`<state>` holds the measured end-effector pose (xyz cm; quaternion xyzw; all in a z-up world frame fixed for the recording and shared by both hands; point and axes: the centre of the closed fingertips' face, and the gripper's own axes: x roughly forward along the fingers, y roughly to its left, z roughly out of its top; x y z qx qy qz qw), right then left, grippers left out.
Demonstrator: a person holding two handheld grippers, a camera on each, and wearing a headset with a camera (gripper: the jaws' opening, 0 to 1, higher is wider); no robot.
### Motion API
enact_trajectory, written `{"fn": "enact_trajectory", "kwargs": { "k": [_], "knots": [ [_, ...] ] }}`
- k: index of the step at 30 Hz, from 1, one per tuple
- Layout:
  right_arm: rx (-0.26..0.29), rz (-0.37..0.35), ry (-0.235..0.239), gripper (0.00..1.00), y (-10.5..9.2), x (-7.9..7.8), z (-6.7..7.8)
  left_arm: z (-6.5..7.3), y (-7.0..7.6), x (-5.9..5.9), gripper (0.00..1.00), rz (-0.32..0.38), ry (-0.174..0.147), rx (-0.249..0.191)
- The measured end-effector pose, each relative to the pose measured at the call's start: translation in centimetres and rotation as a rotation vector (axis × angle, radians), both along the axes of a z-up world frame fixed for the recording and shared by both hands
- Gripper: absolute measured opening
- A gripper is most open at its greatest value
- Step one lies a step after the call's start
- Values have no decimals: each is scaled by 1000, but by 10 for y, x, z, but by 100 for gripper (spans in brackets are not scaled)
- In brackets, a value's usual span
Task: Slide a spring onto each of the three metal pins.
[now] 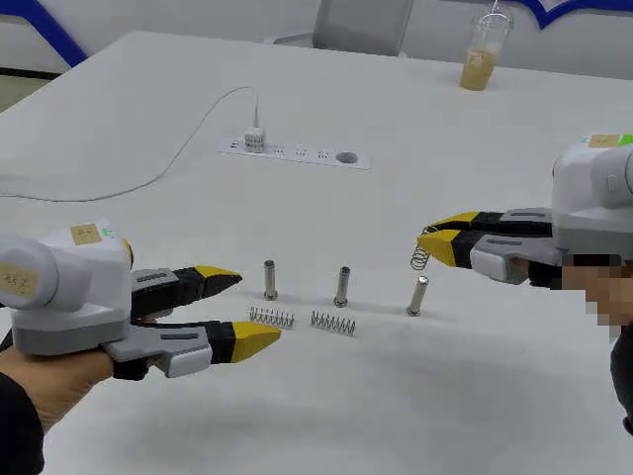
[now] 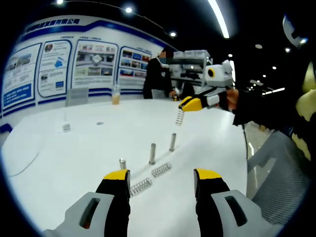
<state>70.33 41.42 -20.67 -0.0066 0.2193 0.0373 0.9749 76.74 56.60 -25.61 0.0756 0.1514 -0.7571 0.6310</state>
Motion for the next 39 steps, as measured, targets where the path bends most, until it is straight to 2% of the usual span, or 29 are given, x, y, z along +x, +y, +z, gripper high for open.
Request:
{"fn": "enact_trajectory", "kwargs": {
  "k": [15, 28, 39],
  "knots": [
    [-6, -35, 62, 12, -15, 3, -30, -6, 0, -2, 56, 14, 20, 10],
    [10, -47, 79, 12, -17, 1, -41, -8, 0, -2, 56, 18, 30, 14],
    [23, -57, 96, 12, -19, 0, -60, -8, 1, -2, 56, 17, 32, 15]
  ]
}}
